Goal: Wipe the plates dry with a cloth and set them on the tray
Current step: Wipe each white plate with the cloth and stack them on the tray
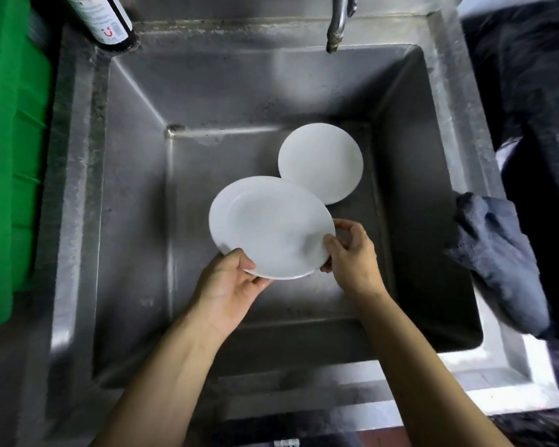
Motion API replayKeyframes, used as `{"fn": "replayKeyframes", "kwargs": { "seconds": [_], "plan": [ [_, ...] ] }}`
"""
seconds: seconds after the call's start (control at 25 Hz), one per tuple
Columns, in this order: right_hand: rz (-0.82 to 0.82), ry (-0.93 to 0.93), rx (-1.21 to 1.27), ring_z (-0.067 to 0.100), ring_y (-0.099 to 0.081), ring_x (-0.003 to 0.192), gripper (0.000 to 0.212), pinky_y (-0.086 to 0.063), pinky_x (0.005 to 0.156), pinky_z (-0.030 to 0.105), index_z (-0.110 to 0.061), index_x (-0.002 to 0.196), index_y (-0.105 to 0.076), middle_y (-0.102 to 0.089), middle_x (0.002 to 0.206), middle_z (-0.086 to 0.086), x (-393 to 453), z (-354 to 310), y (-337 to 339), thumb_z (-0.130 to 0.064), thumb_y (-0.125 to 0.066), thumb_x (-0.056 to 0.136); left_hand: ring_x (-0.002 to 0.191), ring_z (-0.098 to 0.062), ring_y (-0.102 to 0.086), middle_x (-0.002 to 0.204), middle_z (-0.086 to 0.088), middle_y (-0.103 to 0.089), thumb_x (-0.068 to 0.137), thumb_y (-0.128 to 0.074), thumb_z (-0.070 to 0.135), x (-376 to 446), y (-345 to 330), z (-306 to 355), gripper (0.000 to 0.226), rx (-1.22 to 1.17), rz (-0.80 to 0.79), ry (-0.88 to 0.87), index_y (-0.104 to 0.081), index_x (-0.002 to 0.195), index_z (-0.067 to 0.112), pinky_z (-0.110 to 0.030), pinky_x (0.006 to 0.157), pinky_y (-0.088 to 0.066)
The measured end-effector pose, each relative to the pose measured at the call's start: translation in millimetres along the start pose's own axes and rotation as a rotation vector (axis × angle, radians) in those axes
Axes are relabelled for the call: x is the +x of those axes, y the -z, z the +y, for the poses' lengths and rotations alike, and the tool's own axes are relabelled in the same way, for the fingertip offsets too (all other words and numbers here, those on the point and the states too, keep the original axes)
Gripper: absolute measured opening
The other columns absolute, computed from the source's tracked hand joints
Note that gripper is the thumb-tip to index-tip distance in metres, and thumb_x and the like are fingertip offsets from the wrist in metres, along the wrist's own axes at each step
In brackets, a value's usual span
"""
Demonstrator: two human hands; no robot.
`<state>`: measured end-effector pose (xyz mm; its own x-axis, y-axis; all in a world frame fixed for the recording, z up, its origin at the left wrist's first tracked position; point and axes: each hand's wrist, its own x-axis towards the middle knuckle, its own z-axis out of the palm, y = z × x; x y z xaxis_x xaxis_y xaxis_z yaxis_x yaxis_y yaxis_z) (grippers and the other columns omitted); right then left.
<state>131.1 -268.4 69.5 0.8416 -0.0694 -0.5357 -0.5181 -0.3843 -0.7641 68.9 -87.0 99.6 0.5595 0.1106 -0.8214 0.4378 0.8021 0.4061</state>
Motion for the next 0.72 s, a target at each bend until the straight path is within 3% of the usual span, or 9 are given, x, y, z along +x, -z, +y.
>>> {"fn": "replayKeyframes", "kwargs": {
  "seconds": [0.08, 0.16, 0.24, 0.32, 0.44, 0.52, 0.64, 0.72],
  "plan": [
    [0.008, -0.021, -0.008, 0.010, -0.070, 0.062, 0.031, -0.060, 0.060, 0.029, -0.020, 0.132, -0.054, -0.073, 0.089, -0.006, -13, -7, 14, -0.018, -0.056, 0.102, 0.111, -0.029, -0.067, 0.121, -0.009, -0.072, 0.075, -0.039, -0.011, -13, -8, 0, 0.056, 0.054, -0.006, -0.033, -0.062, 0.121, 0.011, -0.045, 0.086, -0.060],
    [0.019, 0.009, -0.062, 0.014, -0.072, 0.081, 0.039, -0.061, 0.075, 0.035, -0.022, 0.139, -0.052, -0.072, 0.109, -0.002, -26, -14, 31, -0.020, -0.057, 0.100, 0.109, -0.027, -0.069, 0.120, -0.007, -0.073, 0.074, -0.039, -0.011, -25, -16, 1, 0.057, 0.095, -0.032, -0.067, -0.063, 0.120, 0.014, -0.043, 0.081, -0.062],
    [0.066, 0.109, -0.149, 0.016, -0.067, 0.089, 0.044, -0.052, 0.080, 0.031, -0.022, 0.141, -0.051, -0.072, 0.102, -0.002, -38, -21, 52, -0.015, -0.056, 0.097, 0.106, -0.026, -0.070, 0.115, -0.005, -0.075, 0.074, -0.039, -0.011, -36, -26, 3, 0.055, 0.132, -0.055, -0.086, -0.064, 0.115, 0.015, -0.040, 0.074, -0.062],
    [0.159, 0.232, -0.237, 0.019, -0.063, 0.089, 0.045, -0.048, 0.080, 0.032, -0.019, 0.137, -0.055, -0.069, 0.096, 0.002, -49, -28, 80, -0.008, -0.055, 0.094, 0.106, -0.027, -0.070, 0.112, -0.004, -0.075, 0.074, -0.040, -0.012, -50, -37, 3, 0.053, 0.177, -0.060, -0.096, -0.065, 0.112, 0.014, -0.040, 0.072, -0.062],
    [0.378, 0.358, -0.354, 0.029, -0.059, 0.104, 0.046, -0.047, 0.093, 0.040, -0.013, 0.132, -0.061, -0.065, 0.112, 0.010, -53, -29, 130, -0.002, -0.057, 0.088, 0.109, -0.028, -0.069, 0.119, -0.004, -0.073, 0.074, -0.040, -0.012, -69, -54, 2, 0.054, 0.243, -0.078, -0.110, -0.065, 0.115, 0.013, -0.041, 0.073, -0.061],
    [0.448, 0.374, -0.478, 0.033, -0.056, 0.116, 0.051, -0.040, 0.102, 0.039, -0.013, 0.134, -0.062, -0.064, 0.126, 0.012, -47, -26, 162, -0.004, -0.060, 0.084, 0.108, -0.027, -0.069, 0.118, -0.004, -0.073, 0.075, -0.039, -0.012, -82, -65, 2, 0.053, 0.268, -0.094, -0.115, -0.065, 0.115, 0.012, -0.040, 0.072, -0.061],
    [0.189, 0.298, -0.729, 0.025, -0.033, 0.145, 0.088, -0.024, 0.117, 0.039, -0.027, 0.155, -0.039, -0.038, 0.160, 0.006, -33, -9, 204, -0.021, -0.075, 0.076, 0.105, -0.027, -0.071, 0.118, -0.007, -0.073, 0.077, -0.038, -0.011, -102, -81, 2, 0.052, 0.297, -0.103, -0.131, -0.063, 0.117, 0.010, -0.040, 0.071, -0.062],
    [0.012, 0.234, -0.868, 0.024, -0.014, 0.157, 0.103, -0.013, 0.125, 0.043, -0.029, 0.162, -0.023, -0.016, 0.170, 0.006, -24, 8, 223, -0.026, -0.078, 0.075, 0.108, -0.029, -0.069, 0.124, -0.009, -0.070, 0.079, -0.037, -0.011, -113, -89, 3, 0.054, 0.323, -0.100, -0.138, -0.060, 0.124, 0.008, -0.041, 0.073, -0.062]
  ]
}}
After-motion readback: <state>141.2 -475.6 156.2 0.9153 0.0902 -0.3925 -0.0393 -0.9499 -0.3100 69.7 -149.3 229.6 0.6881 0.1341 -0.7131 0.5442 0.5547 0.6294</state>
